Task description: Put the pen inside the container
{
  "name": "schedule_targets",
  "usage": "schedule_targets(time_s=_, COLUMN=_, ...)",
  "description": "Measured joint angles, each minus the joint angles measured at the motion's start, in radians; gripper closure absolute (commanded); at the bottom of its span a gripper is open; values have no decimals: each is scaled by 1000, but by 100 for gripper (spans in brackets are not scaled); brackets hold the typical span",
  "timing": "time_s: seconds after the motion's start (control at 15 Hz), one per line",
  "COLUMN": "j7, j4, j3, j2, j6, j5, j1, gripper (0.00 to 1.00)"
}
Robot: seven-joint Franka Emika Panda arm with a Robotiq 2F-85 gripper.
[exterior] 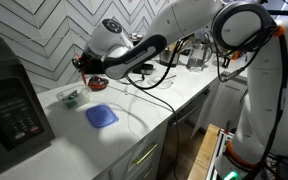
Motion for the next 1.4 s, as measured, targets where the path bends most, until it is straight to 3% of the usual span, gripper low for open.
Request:
schedule_targets(time_s=0.2, j7=56, j4=30, j3=-62, j2=42, j6=0, j5=-81, j1=50, gripper=96)
schedule_targets(time_s=0.73, j7=65, j4=59, j3=-104, j2=109, j6=10, j5=-156, j1=133, gripper=96)
schedule_targets(time_s=0.8, j7=64, j4=59, j3=-113, j2=115, j6=6, j5=-175, j1=143, gripper=60)
schedule_targets(time_s=0.93, j7=64, j4=59, j3=-125, j2=124, j6=-9, j5=-201, j1=156, gripper=53)
schedule_targets(time_s=1.4, j7=75, j4=59, j3=-137, j2=88, j6=-19, j5=-206, j1=166, gripper=1)
